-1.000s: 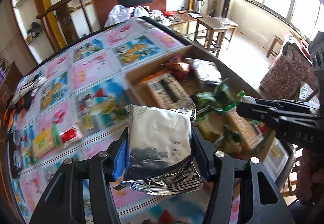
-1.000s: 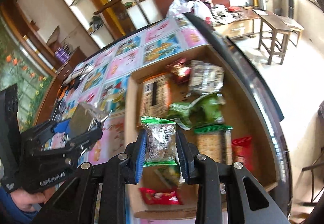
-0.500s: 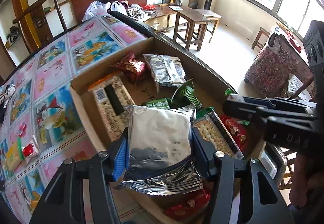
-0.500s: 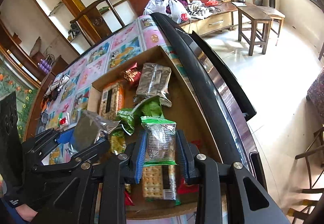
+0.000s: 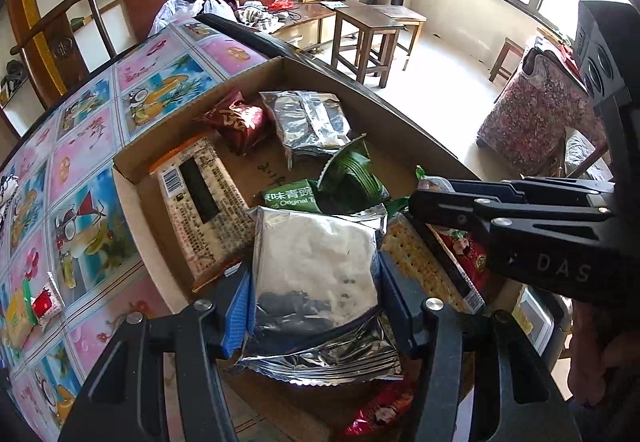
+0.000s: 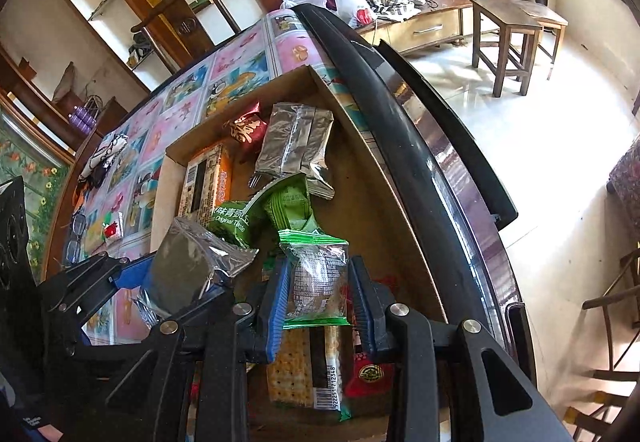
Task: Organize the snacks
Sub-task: 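Carry the foil pack and clear pack in both grippers over the box, then open the left gripper to drop the foil pack while the right gripper releases the clear pack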
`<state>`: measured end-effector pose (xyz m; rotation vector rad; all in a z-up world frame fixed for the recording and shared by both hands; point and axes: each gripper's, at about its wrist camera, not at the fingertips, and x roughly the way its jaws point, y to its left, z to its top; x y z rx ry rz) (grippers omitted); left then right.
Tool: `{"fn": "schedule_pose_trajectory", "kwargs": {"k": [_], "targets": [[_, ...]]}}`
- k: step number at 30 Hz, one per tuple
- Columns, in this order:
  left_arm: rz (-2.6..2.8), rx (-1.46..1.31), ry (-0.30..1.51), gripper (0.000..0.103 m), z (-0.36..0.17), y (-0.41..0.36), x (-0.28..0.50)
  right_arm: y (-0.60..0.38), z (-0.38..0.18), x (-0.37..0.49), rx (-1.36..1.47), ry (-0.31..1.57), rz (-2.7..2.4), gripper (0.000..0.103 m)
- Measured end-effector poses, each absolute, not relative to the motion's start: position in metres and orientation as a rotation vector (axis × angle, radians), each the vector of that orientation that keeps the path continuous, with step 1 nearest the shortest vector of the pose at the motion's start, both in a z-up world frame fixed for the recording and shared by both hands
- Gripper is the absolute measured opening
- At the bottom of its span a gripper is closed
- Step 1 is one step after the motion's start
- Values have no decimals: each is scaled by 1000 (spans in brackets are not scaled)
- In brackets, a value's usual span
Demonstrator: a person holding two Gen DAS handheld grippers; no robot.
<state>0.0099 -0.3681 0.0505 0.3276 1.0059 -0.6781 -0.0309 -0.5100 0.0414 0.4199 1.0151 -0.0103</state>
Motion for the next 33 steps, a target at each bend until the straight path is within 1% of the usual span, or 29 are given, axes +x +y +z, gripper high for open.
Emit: {"fn": "schedule_pose_trajectory", "kwargs": {"k": [8, 11, 19, 26, 33], "targets": [[-687, 319, 997, 58, 55, -369, 7, -512, 51, -37, 426, 994, -21, 34], [-698, 302, 987, 62, 61, -367, 4, -511, 56, -41, 425, 980, -29, 34], [-732, 298, 964, 63, 74, -361, -10, -509, 71, -54, 436, 940, -55, 38], [-691, 252, 943, 63, 86, -332, -9, -493, 79, -60, 425, 931, -36, 38], [-621, 184, 930, 63, 96, -284, -3, -455, 86, -58, 380, 933, 26, 38]]}}
